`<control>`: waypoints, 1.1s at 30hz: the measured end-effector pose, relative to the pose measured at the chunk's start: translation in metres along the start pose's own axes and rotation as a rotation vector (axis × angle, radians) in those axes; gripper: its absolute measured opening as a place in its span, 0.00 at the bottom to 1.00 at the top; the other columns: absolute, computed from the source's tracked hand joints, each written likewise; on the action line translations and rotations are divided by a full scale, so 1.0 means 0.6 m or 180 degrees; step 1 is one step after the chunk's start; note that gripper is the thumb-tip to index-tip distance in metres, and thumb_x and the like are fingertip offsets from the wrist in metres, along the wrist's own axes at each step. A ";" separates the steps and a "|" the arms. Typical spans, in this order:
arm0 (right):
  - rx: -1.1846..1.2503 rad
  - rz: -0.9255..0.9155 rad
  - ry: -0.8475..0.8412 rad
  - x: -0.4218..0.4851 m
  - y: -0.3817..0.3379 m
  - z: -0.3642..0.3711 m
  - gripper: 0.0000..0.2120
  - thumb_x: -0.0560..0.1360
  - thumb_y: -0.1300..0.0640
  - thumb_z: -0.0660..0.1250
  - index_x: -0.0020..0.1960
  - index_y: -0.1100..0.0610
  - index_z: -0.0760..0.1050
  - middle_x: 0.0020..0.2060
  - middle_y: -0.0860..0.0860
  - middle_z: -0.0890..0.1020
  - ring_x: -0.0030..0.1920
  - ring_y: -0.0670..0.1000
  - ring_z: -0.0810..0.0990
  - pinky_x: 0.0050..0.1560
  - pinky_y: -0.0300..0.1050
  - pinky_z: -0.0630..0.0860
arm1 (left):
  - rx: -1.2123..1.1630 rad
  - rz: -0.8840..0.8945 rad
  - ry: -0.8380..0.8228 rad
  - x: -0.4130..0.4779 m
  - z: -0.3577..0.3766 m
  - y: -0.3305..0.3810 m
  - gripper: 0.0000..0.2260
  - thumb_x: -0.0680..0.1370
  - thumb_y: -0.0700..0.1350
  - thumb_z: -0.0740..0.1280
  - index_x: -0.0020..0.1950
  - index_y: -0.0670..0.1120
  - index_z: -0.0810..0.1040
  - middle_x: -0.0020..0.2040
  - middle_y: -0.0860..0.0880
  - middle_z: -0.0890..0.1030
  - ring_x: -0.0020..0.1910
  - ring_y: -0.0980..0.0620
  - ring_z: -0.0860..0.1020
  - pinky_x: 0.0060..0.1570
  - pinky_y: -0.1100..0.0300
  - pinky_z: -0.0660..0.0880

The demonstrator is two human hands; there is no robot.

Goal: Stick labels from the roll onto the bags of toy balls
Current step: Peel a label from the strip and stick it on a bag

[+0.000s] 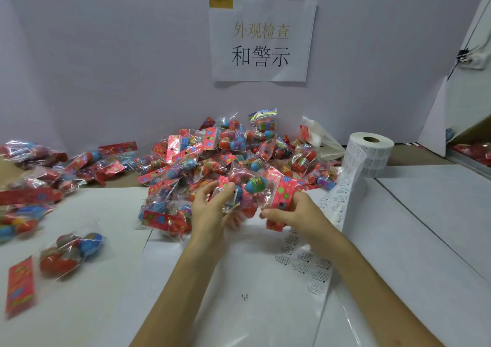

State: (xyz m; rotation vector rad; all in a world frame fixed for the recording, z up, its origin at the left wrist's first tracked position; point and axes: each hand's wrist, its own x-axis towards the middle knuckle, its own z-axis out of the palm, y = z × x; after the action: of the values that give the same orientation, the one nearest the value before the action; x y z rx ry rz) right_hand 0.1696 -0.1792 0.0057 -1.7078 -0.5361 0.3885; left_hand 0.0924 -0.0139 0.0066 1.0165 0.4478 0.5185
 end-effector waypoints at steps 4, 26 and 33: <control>-0.0137 0.0004 0.0033 0.001 0.002 -0.004 0.04 0.73 0.63 0.76 0.46 0.58 0.84 0.38 0.53 0.87 0.40 0.51 0.85 0.43 0.41 0.81 | 0.0185 0.0204 -0.0179 -0.005 0.004 -0.002 0.19 0.74 0.44 0.76 0.63 0.48 0.76 0.55 0.44 0.85 0.46 0.51 0.86 0.41 0.61 0.82; 0.0577 -0.0171 0.0420 0.012 -0.008 -0.024 0.08 0.81 0.54 0.66 0.55 0.51 0.82 0.48 0.52 0.86 0.45 0.47 0.85 0.42 0.41 0.78 | 0.0797 0.0654 -0.0294 -0.003 0.007 -0.015 0.07 0.77 0.42 0.75 0.53 0.48 0.82 0.42 0.53 0.87 0.42 0.55 0.86 0.41 0.63 0.81; 0.0299 -0.0310 0.0202 0.013 0.001 -0.019 0.08 0.78 0.59 0.71 0.56 0.53 0.83 0.45 0.50 0.87 0.48 0.53 0.86 0.51 0.50 0.82 | 0.0782 0.0659 -0.0050 -0.005 0.009 -0.013 0.11 0.74 0.44 0.77 0.55 0.47 0.82 0.50 0.47 0.84 0.48 0.50 0.84 0.39 0.66 0.80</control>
State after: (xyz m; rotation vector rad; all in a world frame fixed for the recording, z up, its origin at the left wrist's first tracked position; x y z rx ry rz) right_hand 0.1824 -0.1846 0.0078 -1.5918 -0.5441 0.2846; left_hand 0.0945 -0.0227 0.0024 1.3113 0.4007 0.6510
